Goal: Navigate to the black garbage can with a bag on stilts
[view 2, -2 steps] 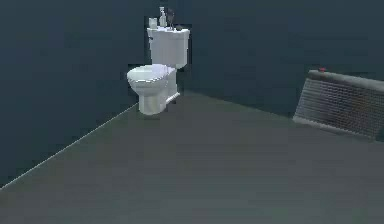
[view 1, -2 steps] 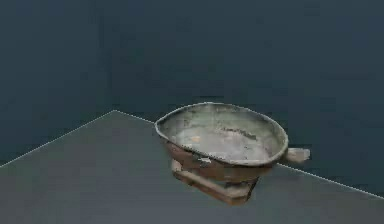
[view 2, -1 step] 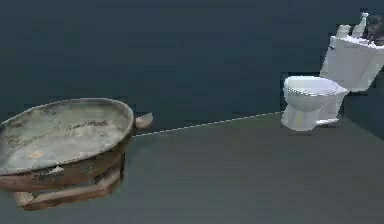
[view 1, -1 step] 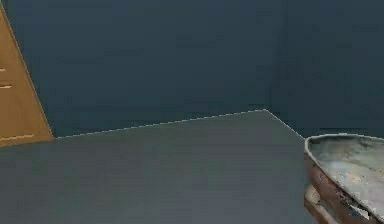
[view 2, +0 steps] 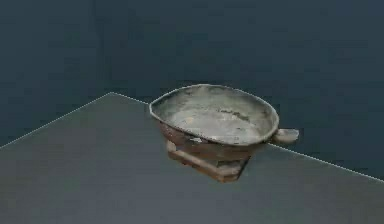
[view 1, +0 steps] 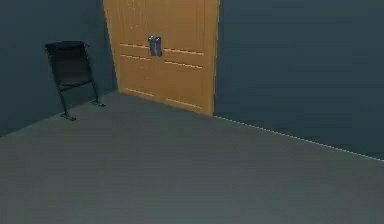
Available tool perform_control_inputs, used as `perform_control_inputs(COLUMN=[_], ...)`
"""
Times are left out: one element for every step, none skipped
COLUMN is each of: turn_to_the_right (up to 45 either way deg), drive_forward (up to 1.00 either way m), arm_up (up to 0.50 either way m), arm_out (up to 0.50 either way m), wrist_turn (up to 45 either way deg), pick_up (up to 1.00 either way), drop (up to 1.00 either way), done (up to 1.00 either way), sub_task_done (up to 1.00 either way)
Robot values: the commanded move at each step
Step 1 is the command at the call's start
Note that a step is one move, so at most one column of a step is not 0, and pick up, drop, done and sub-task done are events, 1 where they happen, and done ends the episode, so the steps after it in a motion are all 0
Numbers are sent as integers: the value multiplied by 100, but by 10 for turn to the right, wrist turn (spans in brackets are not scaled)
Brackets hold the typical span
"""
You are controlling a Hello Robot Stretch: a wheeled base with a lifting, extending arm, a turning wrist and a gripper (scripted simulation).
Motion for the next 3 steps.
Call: perform_control_inputs(turn_to_the_right=[-390, 0, 0], drive_forward=[0, 100, 100], arm_up=[0, 0, 0], arm_out=[0, 0, 0], wrist_turn=[0, 0, 0], pick_up=[0, 0, 0], drop=[0, 0, 0], done=[0, 0, 0], sub_task_done=[0, 0, 0])
